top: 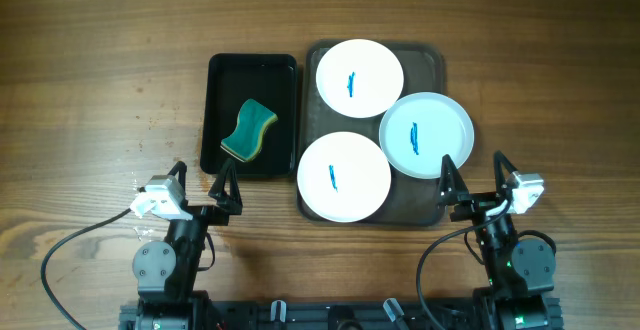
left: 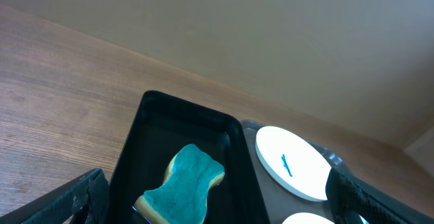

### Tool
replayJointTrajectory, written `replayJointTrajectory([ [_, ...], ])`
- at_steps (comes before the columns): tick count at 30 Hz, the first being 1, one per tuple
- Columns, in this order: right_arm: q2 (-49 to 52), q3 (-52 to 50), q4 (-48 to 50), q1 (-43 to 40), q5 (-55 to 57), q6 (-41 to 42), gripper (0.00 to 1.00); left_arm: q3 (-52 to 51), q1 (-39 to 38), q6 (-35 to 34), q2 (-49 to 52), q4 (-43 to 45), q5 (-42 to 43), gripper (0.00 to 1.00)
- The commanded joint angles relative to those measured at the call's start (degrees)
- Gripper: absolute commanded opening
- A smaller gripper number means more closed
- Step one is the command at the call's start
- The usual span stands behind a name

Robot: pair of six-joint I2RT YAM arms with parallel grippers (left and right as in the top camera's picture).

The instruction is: Clean dirty plates on tray and stack at the side

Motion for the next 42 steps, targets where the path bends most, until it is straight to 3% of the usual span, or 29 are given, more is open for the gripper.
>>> replayJointTrajectory([
  [1,0.6,0.0,0.2,0.1,1.0,-0.8,1.0,-0.3,0.9,0.9,0.2,0.0,-0.1,1.0],
  [29,0.6,0.0,0.3,0.1,1.0,-0.6,1.0,-0.3,0.9,0.9,0.2,0.0,0.0,1.0],
  [32,0.6,0.0,0.2,0.1,0.9,7.5,1.0,-0.3,0.9,-0.6,0.2,0.3,2.1,1.0],
  [36,0.6,0.0,1.0,0.1,1.2,22.9,1.0,-0.3,0.9,-2.3,0.2,5.2,12.1,1.0],
  [38,0.6,0.8,3.3,0.1,-7.8,22.2,1.0,2.3,0.9,-5.9,0.4,5.7,12.6,1.0],
  [42,1.9,10.2,-0.2,0.1,-14.4,9.1,1.0,11.9,0.9,-6.9,8.2,0.5,15.3,1.0],
])
